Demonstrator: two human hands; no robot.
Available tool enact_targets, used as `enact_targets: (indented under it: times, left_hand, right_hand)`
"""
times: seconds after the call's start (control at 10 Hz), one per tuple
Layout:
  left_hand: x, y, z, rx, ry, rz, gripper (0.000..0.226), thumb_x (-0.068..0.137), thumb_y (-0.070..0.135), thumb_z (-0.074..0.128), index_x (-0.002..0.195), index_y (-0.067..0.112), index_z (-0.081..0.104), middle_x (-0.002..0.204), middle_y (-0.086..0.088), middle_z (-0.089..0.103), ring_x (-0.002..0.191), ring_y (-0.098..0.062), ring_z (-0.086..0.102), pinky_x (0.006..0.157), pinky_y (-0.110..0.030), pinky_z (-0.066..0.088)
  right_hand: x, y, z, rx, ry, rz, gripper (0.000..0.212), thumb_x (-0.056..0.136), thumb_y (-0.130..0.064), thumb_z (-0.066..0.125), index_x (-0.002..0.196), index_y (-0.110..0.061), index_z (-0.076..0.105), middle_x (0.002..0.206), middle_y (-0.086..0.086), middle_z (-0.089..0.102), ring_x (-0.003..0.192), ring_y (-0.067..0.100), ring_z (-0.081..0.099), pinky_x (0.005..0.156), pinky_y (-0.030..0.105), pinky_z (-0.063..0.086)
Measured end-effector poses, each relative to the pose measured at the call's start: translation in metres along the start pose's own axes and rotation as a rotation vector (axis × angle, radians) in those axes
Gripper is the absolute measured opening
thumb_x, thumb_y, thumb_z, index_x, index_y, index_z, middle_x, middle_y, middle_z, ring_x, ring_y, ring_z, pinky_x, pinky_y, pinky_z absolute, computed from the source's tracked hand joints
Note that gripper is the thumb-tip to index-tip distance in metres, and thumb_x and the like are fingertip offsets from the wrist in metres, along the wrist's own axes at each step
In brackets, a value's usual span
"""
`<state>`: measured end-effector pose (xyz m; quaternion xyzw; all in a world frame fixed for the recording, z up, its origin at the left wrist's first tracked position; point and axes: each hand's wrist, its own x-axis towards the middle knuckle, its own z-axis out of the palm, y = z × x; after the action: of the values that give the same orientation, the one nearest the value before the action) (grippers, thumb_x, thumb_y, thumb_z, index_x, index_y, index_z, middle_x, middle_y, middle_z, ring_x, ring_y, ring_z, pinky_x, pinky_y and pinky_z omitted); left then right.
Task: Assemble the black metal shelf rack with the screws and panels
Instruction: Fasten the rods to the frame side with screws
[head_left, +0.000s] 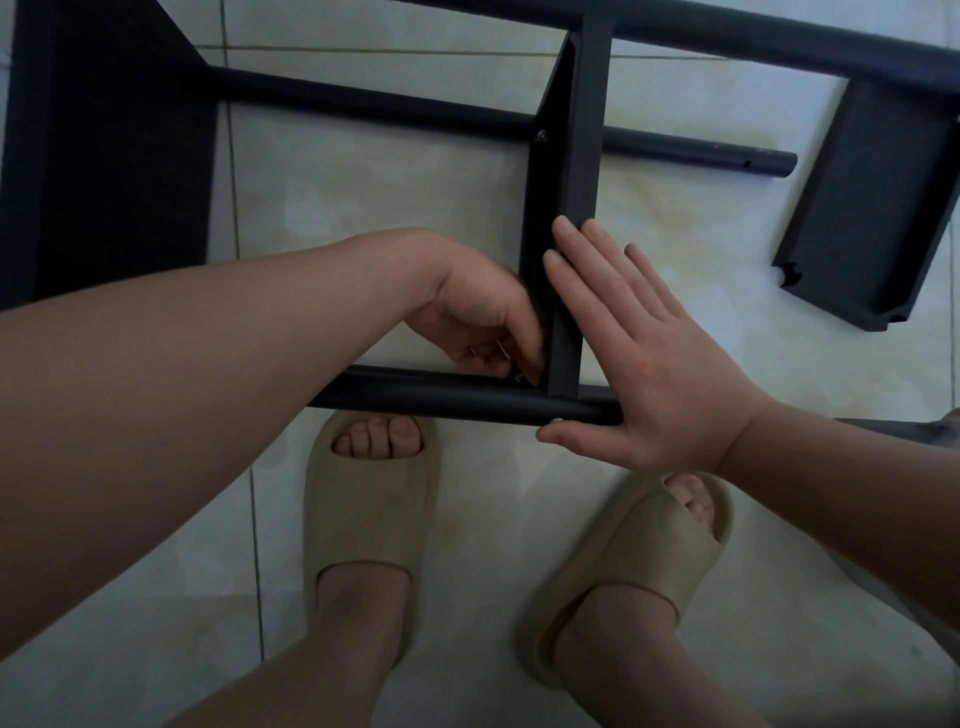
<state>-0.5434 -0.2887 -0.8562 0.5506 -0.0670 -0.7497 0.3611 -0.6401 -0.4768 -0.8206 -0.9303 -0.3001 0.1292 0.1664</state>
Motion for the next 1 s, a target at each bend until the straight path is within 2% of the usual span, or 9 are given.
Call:
enact_targets:
  times: [0.1, 0.3, 0.5, 0.8, 1.0]
  left_hand:
    - [0.0007, -0.0007, 0.0014, 0.032, 0.028, -0.02, 0.011, 0.091, 0.015, 0.063, 0.088, 0.019, 0.072, 0.087, 0.002, 0.068, 0.066, -0.009, 0.05, 0.062, -0.019, 0.039]
    - [0.0028, -0.0005, 0.0041, 0.043, 0.04, 0.001, 0.02, 0.091, 0.011, 0.065, 0.076, 0.02, 0.073, 0.076, 0.003, 0.067, 0.064, -0.009, 0.049, 0.059, -0.018, 0.039]
    - [0.0025, 0.0016, 0.0041, 0.039, 0.026, 0.018, 0.009, 0.089, 0.006, 0.065, 0.085, 0.013, 0.069, 0.077, 0.0, 0.065, 0.065, -0.009, 0.049, 0.064, -0.02, 0.037]
    - [0.0021, 0.0, 0.0028, 0.014, 0.006, 0.035, 0.016, 0.09, 0.001, 0.062, 0.083, 0.014, 0.069, 0.071, 0.003, 0.065, 0.067, -0.009, 0.05, 0.066, -0.021, 0.038]
    - [0.0006, 0.0007, 0.0003, 0.016, -0.006, 0.024, 0.013, 0.09, 0.004, 0.062, 0.093, 0.014, 0.069, 0.078, 0.002, 0.066, 0.069, -0.01, 0.053, 0.07, -0.023, 0.043]
  right_hand:
    - [0.0001, -0.0003, 0.0001, 0.015, 0.008, 0.002, 0.111, 0.086, -0.071, 0.057, 0.16, 0.001, 0.017, 0.17, 0.017, 0.006, 0.158, 0.032, 0.001, 0.124, 0.059, 0.016]
    - [-0.0001, -0.0005, 0.0001, 0.017, 0.012, 0.0, 0.111, 0.086, -0.072, 0.057, 0.16, 0.001, 0.017, 0.169, 0.018, 0.006, 0.158, 0.033, 0.001, 0.125, 0.058, 0.016]
    - [0.0001, -0.0009, -0.0007, 0.018, 0.007, 0.004, 0.111, 0.086, -0.072, 0.056, 0.16, 0.001, 0.017, 0.169, 0.018, 0.006, 0.158, 0.033, 0.002, 0.124, 0.058, 0.016]
    - [0.0002, -0.0011, -0.0003, 0.018, 0.006, 0.002, 0.111, 0.086, -0.072, 0.057, 0.16, 0.001, 0.018, 0.169, 0.018, 0.006, 0.158, 0.033, 0.002, 0.124, 0.059, 0.016]
    - [0.0001, -0.0014, -0.001, 0.021, 0.0, 0.009, 0.11, 0.086, -0.071, 0.057, 0.16, 0.001, 0.018, 0.169, 0.018, 0.007, 0.158, 0.033, 0.002, 0.124, 0.059, 0.016]
